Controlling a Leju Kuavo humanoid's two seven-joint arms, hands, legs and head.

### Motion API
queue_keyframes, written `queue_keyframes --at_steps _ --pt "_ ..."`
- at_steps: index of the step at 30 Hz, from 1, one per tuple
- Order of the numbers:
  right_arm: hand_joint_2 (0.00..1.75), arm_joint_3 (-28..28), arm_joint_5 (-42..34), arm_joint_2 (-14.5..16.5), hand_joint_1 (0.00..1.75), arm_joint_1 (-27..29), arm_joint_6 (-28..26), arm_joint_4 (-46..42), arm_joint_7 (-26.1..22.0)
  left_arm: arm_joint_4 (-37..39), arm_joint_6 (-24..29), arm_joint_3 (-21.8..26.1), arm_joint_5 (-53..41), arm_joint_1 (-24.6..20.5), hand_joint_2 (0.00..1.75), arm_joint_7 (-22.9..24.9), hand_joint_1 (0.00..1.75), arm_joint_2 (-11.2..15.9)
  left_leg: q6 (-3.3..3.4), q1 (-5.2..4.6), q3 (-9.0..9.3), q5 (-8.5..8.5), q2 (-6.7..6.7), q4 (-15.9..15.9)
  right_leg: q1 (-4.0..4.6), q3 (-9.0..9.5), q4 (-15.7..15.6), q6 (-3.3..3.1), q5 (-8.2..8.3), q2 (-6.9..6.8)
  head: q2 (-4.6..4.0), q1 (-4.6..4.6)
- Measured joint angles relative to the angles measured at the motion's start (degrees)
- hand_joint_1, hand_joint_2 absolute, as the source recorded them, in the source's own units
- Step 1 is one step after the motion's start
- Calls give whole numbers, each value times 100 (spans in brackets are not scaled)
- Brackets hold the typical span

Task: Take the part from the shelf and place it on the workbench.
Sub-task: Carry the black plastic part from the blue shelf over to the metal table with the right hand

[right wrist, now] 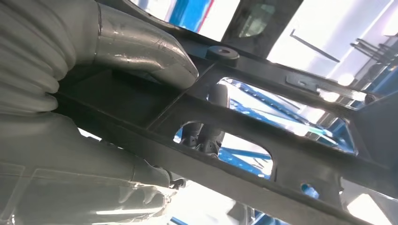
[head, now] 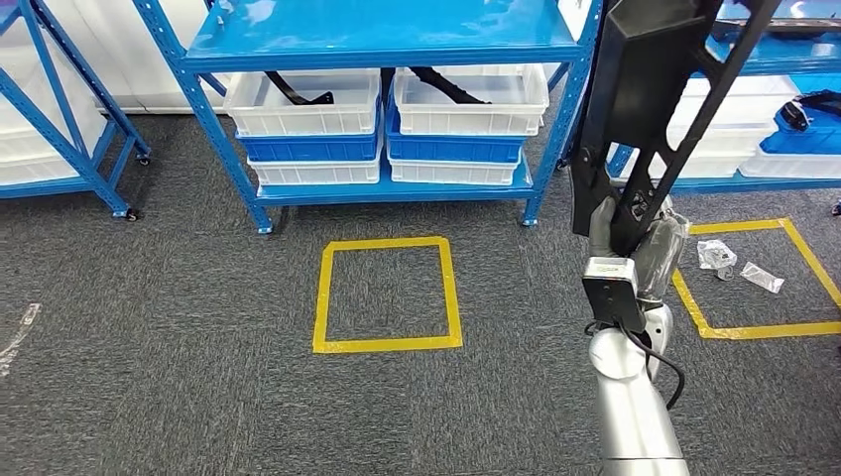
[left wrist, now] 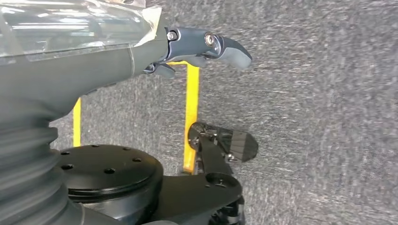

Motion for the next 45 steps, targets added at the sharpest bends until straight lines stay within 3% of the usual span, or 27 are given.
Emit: queue_keyframes --at_steps 2,3,6,8,9,11,13,16,18,19,21,23,24,27,29,31,32,34,36,37,38,39,41,42,44,45 --pt "175 21 1 -2 175 -9 14 17 20 0 10 5 7 20 175 -8 0 1 -55 17 -44 -41 19 53 -33 -19 0 -86 39 -34 -1 -7" --pt "175 34 3 -1 175 -17 22 22 27 0 13 8 9 23 175 -10 0 0 -76 24 -112 -147 53 200 -51 -28 -10 -141 58 -57 -1 -16" --pt "175 54 9 6 175 -26 40 41 53 0 10 10 17 26 175 -15 0 3 -126 30 -592 -701 143 1249 -42 -78 -14 -257 94 -142 -1 -45" --pt "175 55 13 7 175 -24 56 68 71 0 9 12 20 37 175 -15 0 7 -137 30 -779 -811 156 1681 -23 -106 -13 -278 108 -206 -1 -46" --pt "175 56 15 7 175 -24 61 80 76 0 9 13 20 42 175 -15 0 9 -130 31 -704 -707 167 1568 -18 -108 -12 -282 111 -237 -1 -46" --pt "175 60 20 7 175 -26 68 95 81 0 9 13 21 41 175 -17 0 13 -95 28 -282 -359 271 820 -6 -96 -8 -278 110 -292 -1 -46" --pt "175 64 27 3 175 -30 72 99 87 0 0 12 20 31 175 -21 0 16 -49 1 46 -172 390 186 45 -102 4 -251 111 -345 -1 -39" --pt "175 72 50 0 175 -32 73 104 108 0 -8 11 19 28 175 -21 0 18 41 -35 63 -141 339 42 84 -125 -6 -178 126 -443 0 -26" --pt "175 75 72 -8 175 -33 70 107 128 0 -8 12 16 28 175 -22 0 15 130 -24 54 -87 265 0 68 -202 131 -145 26 -393 0 -20" --pt "175 76 86 -15 175 -33 68 107 136 0 -8 12 13 24 175 -22 0 13 169 -10 49 -60 228 -20 64 -306 353 -148 -98 -317 0 -13" --pt "175 77 115 -33 175 -25 63 114 165 0 -9 11 8 18 175 -22 0 10 209 -5 17 -33 144 -22 52 -638 1105 -187 -432 -162 0 3" --pt "175 76 132 -50 175 -4 62 133 196 0 -10 12 4 24 175 -21 0 8 215 -7 -7 -17 39 -17 43 -873 1642 -162 -597 -119 -1 6" --pt "175 76 136 -57 175 4 62 142 205 1 -10 12 3 27 175 -21 0 8 209 -4 -13 -10 -22 -12 34 -841 1597 -117 -548 -110 -1 7" --pt "175 78 143 -66 175 5 62 150 209 1 -10 11 2 25 175 -21 0 2 158 6 -31 -3 -201 27 -21 -263 447 31 -112 65 -1 9" --pt "175 79 143 -68 175 7 62 157 212 1 -10 11 2 24 175 -21 0 2 88 -8 -83 17 -291 48 -28 -75 49 13 4 167 -1 3" --pt "175 79 142 -69 175 10 62 163 216 2 -10 11 2 36 175 -21 0 3 15 -7 -129 59 -361 36 -13 -88 53 -51 26 103 -1 -6" --pt "175 78 143 -67 175 5 61 164 217 2 -10 11 2 42 175 -21 0 4 -14 -3 -149 48 -335 51 -22 -94 49 -81 41 62 -1 -8" --pt "175 78 149 -55 175 -14 60 164 218 2 -10 11 2 40 175 -21 0 6 -61 -3 -282 -139 -127 329 -52 -92 31 -174 67 -33 -1 -37" --pt "175 77 160 -47 175 -20 58 166 224 2 -10 11 2 29 175 -21 0 7 -101 3 -607 -508 101 1030 -41 -96 26 -248 70 -141 -1 -73" --pt "175 76 166 -48 175 -19 57 169 228 2 -10 11 2 26 175 -21 0 7 -116 12 -784 -656 138 1403 -28 -99 27 -266 68 -205 -1 -79" --pt "175 75 170 -48 175 -19 57 173 233 2 -10 11 3 28 175 -20 0 7 -124 19 -895 -716 155 1638 -19 -102 27 -267 67 -271 -1 -79" --pt "175 76 175 -46 175 -20 57 177 235 2 -10 11 3 30 175 -19 0 7 -125 23 -903 -675 170 1668 -13 -102 27 -268 66 -336 -1 -80" --pt "175 77 188 -43 175 -28 57 181 237 2 -10 11 7 30 175 -19 0 10 -102 23 -582 -359 275 1093 -8 -93 28 -265 64 -455 0 -81" --pt "175 78 199 -40 175 -37 57 181 238 2 -10 11 9 25 175 -20 0 13 -83 6 -360 -221 428 681 10 -90 31 -258 59 -506 0 -84" --pt "175 77 225 -40 175 -70 55 183 245 2 -12 11 13 10 175 -22 0 13 -24 -33 -99 -81 619 162 66 -90 35 -230 45 -605 -1 -73" --pt "175 78 236 -39 175 -86 53 184 251 2 -13 11 15 6 175 -23 0 12 4 -58 -83 -83 633 92 90 -88 31 -210 38 -661 0 -62"
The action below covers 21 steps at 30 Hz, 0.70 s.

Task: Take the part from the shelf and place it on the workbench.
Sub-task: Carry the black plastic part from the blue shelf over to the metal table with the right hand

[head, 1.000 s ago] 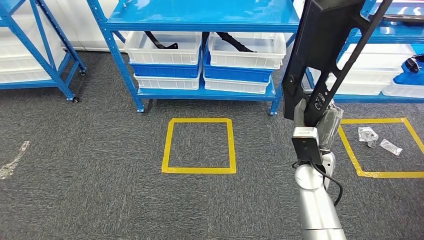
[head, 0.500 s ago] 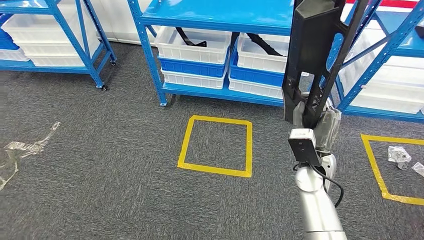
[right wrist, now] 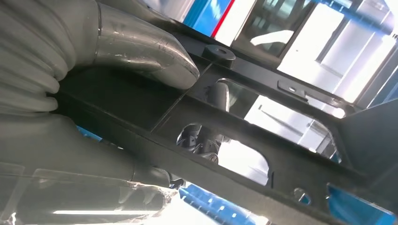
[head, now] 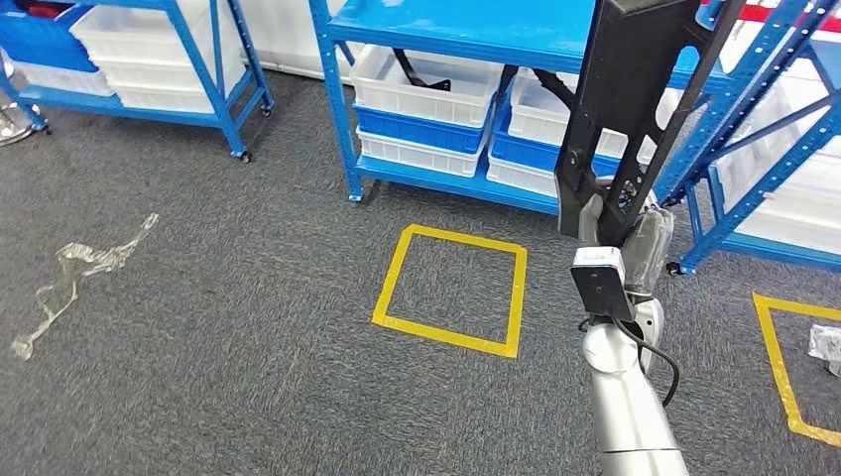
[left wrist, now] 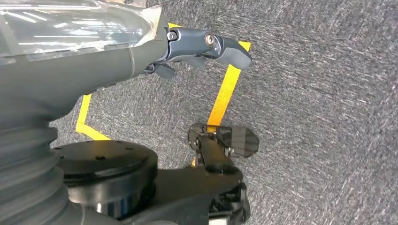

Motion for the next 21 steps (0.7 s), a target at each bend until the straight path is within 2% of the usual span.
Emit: queue_keyframes --at_steps 2,3,4,6,8,9,10,11,12,13,14,15,16,17,18,19,21 --pt "175 2 18 6 175 -22 -7 3 14 0 -3 0 3 3 175 -1 0 -4 69 -4 -21 39 -152 -21 5 -4 5 45 -22 -80 0 18" --pt "175 2 25 6 175 -27 -15 5 21 -1 -7 0 2 4 175 -1 0 -5 110 7 -23 63 -217 -38 -5 -31 64 63 -67 -8 0 19" --pt "175 2 32 5 175 -30 -27 8 26 -1 -9 0 -1 -1 175 -1 0 -8 150 23 -25 91 -281 -55 -14 -107 228 66 -164 126 0 23" --pt "175 -3 44 -6 175 -12 -52 11 39 -2 -19 -1 -8 -20 175 0 0 -17 205 38 -45 126 -422 -67 -30 -419 916 35 -484 446 0 43" --pt "175 -10 61 -16 175 41 -64 14 57 -1 -28 -1 -15 -24 175 2 0 -27 223 38 -65 141 -590 -65 -34 -749 1622 37 -728 550 0 56" --pt "175 -11 72 -16 175 68 -67 15 64 0 -31 -1 -17 -16 175 4 0 -30 220 42 -68 146 -675 -63 -43 -795 1711 73 -728 560 -1 56" --pt "175 -11 83 -15 175 88 -68 15 69 0 -31 -1 -18 -7 175 6 0 -32 213 50 -68 152 -758 -59 -58 -722 1549 129 -633 570 -1 55" --pt "175 -11 90 -14 175 96 -68 15 69 0 -31 0 -17 2 175 7 0 -33 198 61 -67 157 -838 -53 -84 -548 1179 194 -471 609 0 56" --pt "175 -11 94 -13 175 96 -68 16 69 0 -31 0 -16 8 175 7 0 -33 175 68 -71 163 -914 -43 -118 -342 736 252 -305 704 0 57" --pt "175 -11 96 -11 175 94 -68 19 69 0 -30 -1 -15 11 175 7 0 -33 145 66 -79 164 -985 -29 -137 -162 366 277 -167 782 0 59" --pt "175 -11 96 -9 175 93 -68 22 69 0 -28 -1 -14 14 175 6 0 -32 109 61 -94 170 -1043 -20 -145 -46 132 273 -85 840 0 59" --pt "175 -11 96 -4 175 94 -67 25 70 0 -26 -1 -14 22 175 6 0 -31 69 56 -111 182 -1092 -21 -136 -2 48 243 -54 859 -1 58" --pt "175 -12 96 4 175 95 -67 27 70 0 -23 -1 -14 33 175 6 0 -30 30 55 -126 198 -1136 -30 -114 6 49 201 -36 809 0 56" --pt "175 -13 96 15 175 90 -66 28 71 0 -19 -1 -14 48 175 7 0 -28 -3 65 -142 209 -1146 -36 -127 3 46 160 -17 759 0 54" --pt "175 -14 95 29 175 84 -66 28 72 0 -12 -1 -16 62 175 7 0 -27 -32 65 -166 184 -1069 -2 -138 3 38 119 1 713 0 51" --pt "175 -16 95 43 175 77 -66 28 72 0 -3 -1 -18 71 175 9 0 -27 -56 61 -227 98 -932 122 -151 5 26 66 15 661 0 35" --pt "175 -23 93 62 175 72 -66 38 72 0 15 -2 -20 76 175 11 0 -26 -98 58 -517 -258 -603 756 -146 5 16 -15 18 541 0 2"
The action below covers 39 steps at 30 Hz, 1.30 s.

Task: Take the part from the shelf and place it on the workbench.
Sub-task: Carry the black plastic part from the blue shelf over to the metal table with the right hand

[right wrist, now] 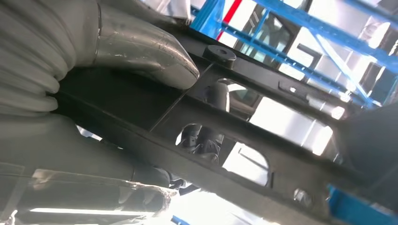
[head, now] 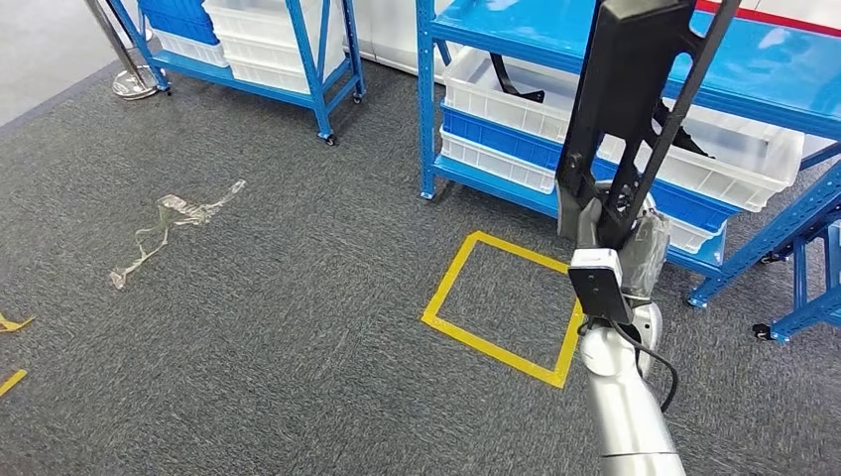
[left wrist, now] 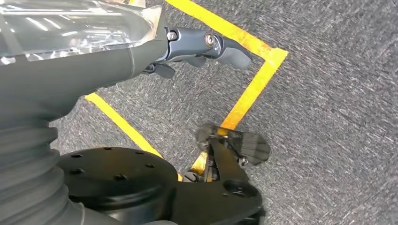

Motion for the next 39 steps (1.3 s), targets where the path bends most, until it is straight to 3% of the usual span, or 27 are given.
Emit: queue_keyframes --at_steps 2,3,4,5,7,9,11,12,14,16,18,19,20,22,24,26,27,29,31,33,34,35,37,39 --pt "175 -11 -28 7 175 3 0 37 -24 1 7 -1 5 11 175 1 0 -1 -36 24 -359 -317 112 760 22 -4 0 -32 -9 -146 -1 -14" --pt "175 -16 -61 11 175 2 -2 70 -56 2 12 0 8 22 175 1 0 -2 -48 35 -429 -336 127 912 25 -5 1 -35 -12 -220 -1 -16" --pt "175 -19 -106 18 175 -3 -6 110 -105 2 22 1 12 33 175 1 0 -2 -56 47 -376 -247 148 821 24 -2 1 -35 -14 -290 -1 -17" --pt "175 -20 -154 25 175 -11 -17 155 -163 2 38 1 11 39 175 1 0 0 -57 55 -208 -82 197 515 21 3 2 -33 -17 -355 -1 -18" --pt "175 -27 -246 30 175 -39 -67 238 -283 1 79 0 1 33 175 7 0 4 -42 49 237 223 443 -299 52 16 9 -3 -40 -475 0 -25" --pt "175 -46 -338 26 175 -63 -129 297 -379 1 113 -3 -16 11 175 34 0 6 8 15 431 317 567 -694 104 25 9 45 -63 -584 1 -3" --pt "175 -65 -414 28 175 -71 -159 346 -442 0 132 -5 -22 -3 175 66 0 10 80 -19 405 329 430 -718 123 46 -10 99 -72 -697 0 21" --pt "175 -75 -437 28 175 -72 -164 369 -460 -1 140 -4 -21 -4 175 78 0 14 120 -21 404 346 361 -735 113 40 10 129 -95 -662 0 22" --pt "175 -104 -460 22 175 -69 -169 411 -481 -2 153 -4 -17 -27 175 94 0 22 213 -1 407 390 225 -771 90 -113 346 145 -287 -358 0 32" --pt "175 -138 -473 4 175 -60 -173 460 -487 -2 160 -4 -16 -61 175 100 0 25 268 10 396 414 82 -778 83 -482 1122 110 -614 -40 1 48" --pt "175 -162 -480 -13 175 -37 -180 515 -492 -2 156 -5 -21 -72 175 101 0 24 281 3 389 423 -85 -777 90 -782 1698 126 -772 24 1 54" --pt "175 -169 -480 -17 175 -25 -192 540 -500 -2 140 -8 -32 -70 175 100 0 24 280 1 388 428 -171 -776 88 -788 1667 162 -715 33 0 54" --pt "175 -173 -482 -22 175 -17 -212 558 -511 -2 119 -13 -50 -71 175 99 0 23 275 2 388 434 -258 -773 80 -675 1392 210 -573 56 0 54" --pt "175 -182 -493 -36 175 -16 -258 579 -534 -2 79 -30 -96 -95 175 110 0 12 245 -2 382 448 -419 -757 57 -290 542 276 -233 239 0 53" --pt "175 -198 -509 -58 175 -21 -286 586 -545 -2 70 -59 -131 -142 175 135 0 -5 191 -17 353 467 -543 -747 57 -65 76 243 -67 370 0 49" --pt "175 -212 -513 -70 175 -27 -309 592 -546 -2 76 -94 -146 -172 175 152 0 -13 121 -17 318 504 -642 -768 73 -40 37 163 -29 293 0 46" --pt "175 -217 -505 -69 175 -37 -324 592 -539 -3 81 -106 -149 -178 175 158 0 -14 94 -12 300 504 -632 -763 62 -37 27 127 -8 239 1 43" --pt "175 -220 -472 -55 175 -58 -348 584 -504 -4 94 -121 -140 -210 175 168 0 -13 49 -25 178 342 -379 -527 26 -27 0 39 22 123 1 12" --pt "175 -225 -425 -50 175 -68 -352 572 -443 -4 98 -131 -122 -273 175 172 0 -16 6 -21 -149 -37 -17 173 37 -25 -6 -20 21 -15 0 -30" --pt "175 -232 -393 -55 175 -71 -342 566 -387 -4 97 -141 -111 -322 175 173 0 -29 -31 11 -466 -284 116 841 60 -26 -5 -34 15 -177 0 -43" --pt "175 -235 -385 -54 175 -73 -334 566 -371 -4 98 -148 -111 -334 175 175 0 -37 -41 24 -488 -260 139 902 64 -25 -5 -36 12 -253 0 -45" --pt "175 -237 -376 -51 175 -74 -328 565 -363 -4 100 -154 -112 -344 175 179 0 -42 -44 33 -389 -139 167 729 65 -22 -4 -36 9 -323 0 -46" --pt "175 -237 -353 -46 175 -82 -324 563 -360 -4 103 -162 -114 -366 175 185 0 -45 -35 42 -26 171 265 79 65 -13 -2 -25 -2 -430 0 -47" --pt "175 -237 -339 -44 175 -87 -323 561 -358 -4 103 -164 -115 -378 175 187 0 -45 -26 43 169 309 333 -265 65 -7 -2 -15 -10 -470 0 -47"
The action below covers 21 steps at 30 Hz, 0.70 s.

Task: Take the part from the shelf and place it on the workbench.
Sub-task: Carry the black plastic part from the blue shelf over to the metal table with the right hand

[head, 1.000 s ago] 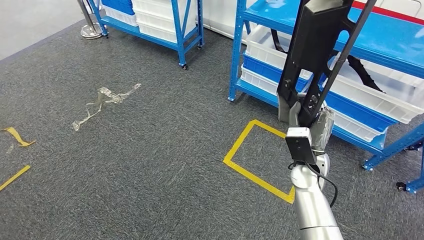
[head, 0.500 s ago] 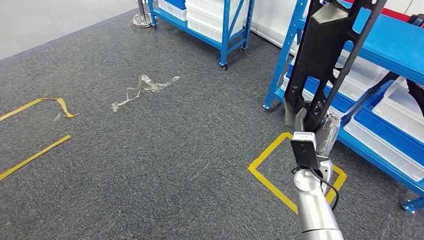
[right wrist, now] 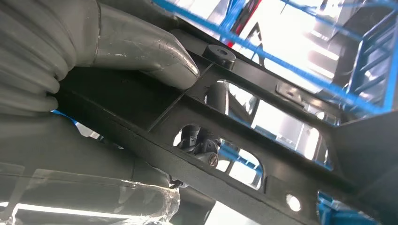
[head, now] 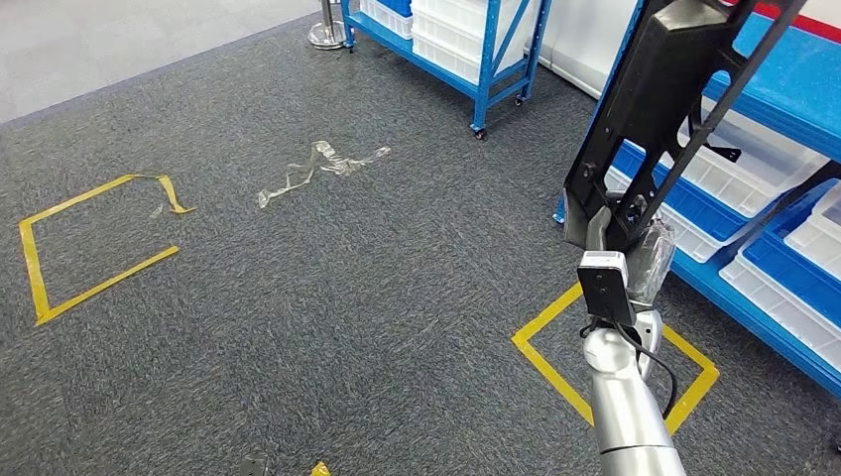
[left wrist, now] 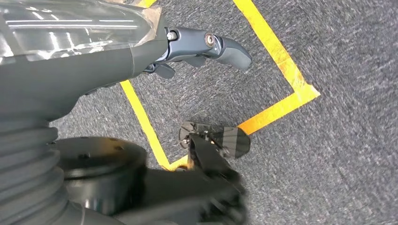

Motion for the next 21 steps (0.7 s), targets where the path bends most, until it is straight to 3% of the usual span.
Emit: queue_keyframes --at_steps 3,4,5,7,8,10,12,14,15,16,17,19,21 --pt "175 0 28 -1 175 -7 8 -6 15 0 2 -12 -28 -18 175 -1 0 -4 26 -23 74 22 55 -146 22 5 1 21 -10 -44 0 11" --pt "175 5 60 3 175 -11 18 -23 35 -1 6 -40 -67 -34 175 -10 0 -5 85 -42 132 51 39 -280 29 4 18 71 -40 -54 0 23" --pt "175 11 91 7 175 -8 27 -46 58 -3 10 -70 -112 -58 175 -23 0 -5 153 -58 184 82 -1 -407 36 -41 128 113 -118 38 0 37" --pt "175 15 123 5 175 60 30 -125 98 -9 7 -132 -184 -107 175 -50 0 1 281 -66 226 133 -196 -540 32 -300 686 148 -395 309 1 65" --pt "175 6 117 -2 175 143 23 -179 111 -10 0 -150 -203 -127 175 -55 0 7 299 -64 223 140 -288 -541 35 -496 1086 125 -545 442 1 73" --pt "175 -16 104 -14 175 377 11 -316 141 -11 -12 -192 -232 -131 175 -47 0 23 310 -64 222 144 -484 -538 33 -760 1561 136 -654 489 1 81" --pt "175 -26 99 -13 175 567 8 -441 161 -11 -12 -224 -244 -111 175 -33 0 43 304 -59 223 147 -655 -532 13 -678 1283 216 -465 515 1 84" --pt "175 -25 99 -9 175 637 11 -550 171 -11 -9 -250 -255 -98 175 -23 0 55 271 -59 218 152 -796 -522 -22 -342 506 291 -156 692 1 87" --pt "175 -26 99 -3 175 658 13 -599 174 -11 -6 -261 -261 -96 175 -12 0 59 242 -60 210 152 -852 -512 -30 -216 240 289 -63 795 1 85" --pt "175 -26 96 5 175 694 17 -657 181 -11 -5 -269 -269 -88 175 3 0 62 206 -60 198 157 -910 -511 -27 -119 46 270 1 878 1 84" --pt "175 -28 90 17 175 737 22 -703 187 -11 -3 -273 -277 -67 175 18 0 66 166 -56 186 168 -957 -524 -3 -107 49 230 3 895 1 83" --pt "175 -32 59 61 175 822 30 -801 191 -11 -5 -277 -293 -3 175 40 0 84 102 -35 158 182 -1018 -539 -7 -81 20 148 32 806 2 78" --pt "175 -34 4 119 175 888 38 -898 176 -14 -3 -286 -306 26 175 42 0 109 57 -49 33 38 -772 -331 -37 -71 -8 56 58 682 2 44"
